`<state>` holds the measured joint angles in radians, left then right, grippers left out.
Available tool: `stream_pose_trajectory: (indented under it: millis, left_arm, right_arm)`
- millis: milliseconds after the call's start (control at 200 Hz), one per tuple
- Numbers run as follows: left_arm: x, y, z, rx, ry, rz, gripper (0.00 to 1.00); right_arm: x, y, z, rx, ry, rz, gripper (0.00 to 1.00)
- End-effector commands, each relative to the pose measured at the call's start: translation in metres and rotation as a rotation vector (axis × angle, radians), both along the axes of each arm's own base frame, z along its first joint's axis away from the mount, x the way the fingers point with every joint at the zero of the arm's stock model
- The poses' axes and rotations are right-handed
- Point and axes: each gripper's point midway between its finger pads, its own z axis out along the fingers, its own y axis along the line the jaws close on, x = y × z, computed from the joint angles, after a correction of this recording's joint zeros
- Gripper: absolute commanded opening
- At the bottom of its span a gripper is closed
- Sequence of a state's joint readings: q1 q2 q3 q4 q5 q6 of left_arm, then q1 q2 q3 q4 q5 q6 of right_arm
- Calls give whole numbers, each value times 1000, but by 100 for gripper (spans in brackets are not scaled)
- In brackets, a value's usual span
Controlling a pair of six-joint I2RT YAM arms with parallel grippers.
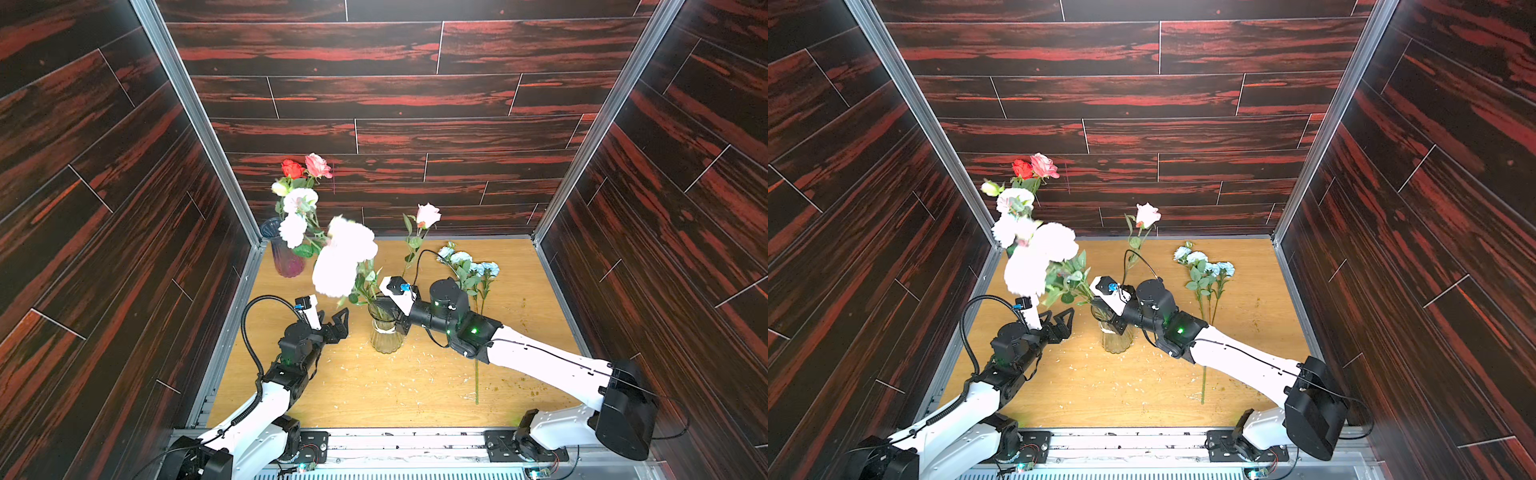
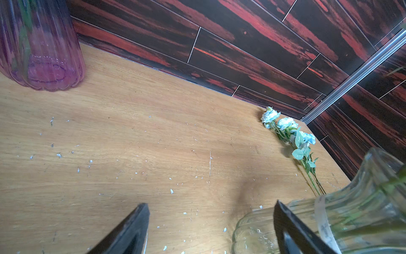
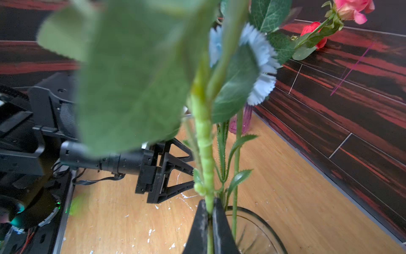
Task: Pick out blue flowers from the vase
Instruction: Pick up the flower from the vase.
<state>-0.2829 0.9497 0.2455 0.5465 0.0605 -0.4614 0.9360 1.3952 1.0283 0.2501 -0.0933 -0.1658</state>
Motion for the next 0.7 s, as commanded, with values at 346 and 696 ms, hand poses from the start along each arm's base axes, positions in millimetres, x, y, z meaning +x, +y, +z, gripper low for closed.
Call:
stream_pose_trajectory:
  millis: [346,696]
  left_arm:
    - [5,-3,15,-4,-37,-10,90]
    - [5,-4,14,-4,-33,-9,90]
  right_arm:
    - [22,-14,65,27,-79,-146,0]
    - [21,-28,128,106,-76,-192,0]
